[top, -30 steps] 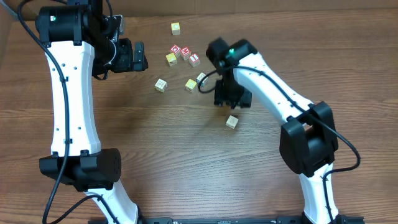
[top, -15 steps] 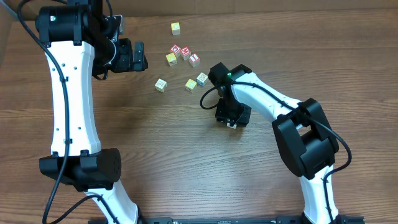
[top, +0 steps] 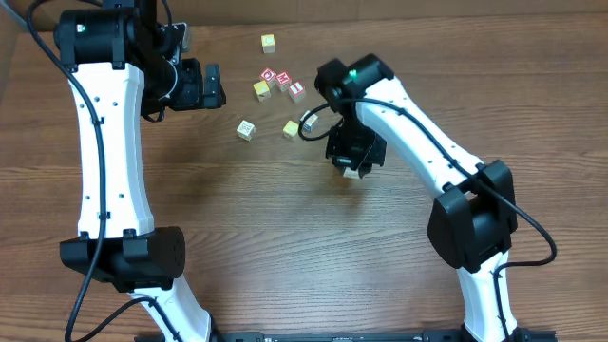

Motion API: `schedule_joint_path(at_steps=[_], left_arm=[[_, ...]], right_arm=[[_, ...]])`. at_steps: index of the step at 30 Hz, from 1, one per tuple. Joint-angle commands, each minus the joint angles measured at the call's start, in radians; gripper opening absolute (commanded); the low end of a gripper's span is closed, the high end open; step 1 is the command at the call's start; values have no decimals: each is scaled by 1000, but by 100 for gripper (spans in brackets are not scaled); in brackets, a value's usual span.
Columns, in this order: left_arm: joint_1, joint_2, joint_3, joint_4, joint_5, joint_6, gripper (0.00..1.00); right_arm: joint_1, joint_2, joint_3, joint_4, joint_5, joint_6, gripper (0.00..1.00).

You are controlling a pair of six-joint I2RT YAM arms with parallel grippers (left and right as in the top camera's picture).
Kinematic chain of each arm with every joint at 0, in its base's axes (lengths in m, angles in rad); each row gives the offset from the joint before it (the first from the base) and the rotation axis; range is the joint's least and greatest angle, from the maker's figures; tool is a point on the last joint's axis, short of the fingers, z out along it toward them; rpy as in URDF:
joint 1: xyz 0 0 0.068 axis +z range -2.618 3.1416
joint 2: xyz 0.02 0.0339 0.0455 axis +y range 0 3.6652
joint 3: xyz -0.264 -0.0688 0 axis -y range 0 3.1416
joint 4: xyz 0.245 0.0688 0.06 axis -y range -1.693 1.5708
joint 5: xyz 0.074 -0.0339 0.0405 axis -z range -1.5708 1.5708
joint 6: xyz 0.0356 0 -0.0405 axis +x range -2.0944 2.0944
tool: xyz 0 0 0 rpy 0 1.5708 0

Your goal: Flip 5 blocks

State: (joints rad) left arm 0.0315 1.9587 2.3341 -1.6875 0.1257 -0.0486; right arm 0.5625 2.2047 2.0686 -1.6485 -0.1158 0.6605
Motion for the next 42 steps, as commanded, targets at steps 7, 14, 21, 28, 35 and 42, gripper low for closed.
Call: schedule_joint_path(at_steps=[7, 14, 21, 28, 35, 42], left_arm=[[-6, 10, -4, -2, -6, 12, 100], [-6, 10, -4, -2, -6, 12, 100], [-6, 10, -4, -2, -6, 12, 100], [-6, 10, -4, -2, -6, 12, 100], [-6, 10, -4, -2, -6, 12, 100], [-6, 10, -4, -2, -6, 12, 100]], right_arm=[[-4, -4, 66, -29, -43, -7, 55], [23, -3, 64, -23, -42, -7, 89], [60, -3, 64, -29, 25, -6, 100], [83, -3, -21, -44, 28, -10, 100], [120, -3, -259, 16, 25, 28, 82], [151, -3, -472, 147, -44, 28, 77]])
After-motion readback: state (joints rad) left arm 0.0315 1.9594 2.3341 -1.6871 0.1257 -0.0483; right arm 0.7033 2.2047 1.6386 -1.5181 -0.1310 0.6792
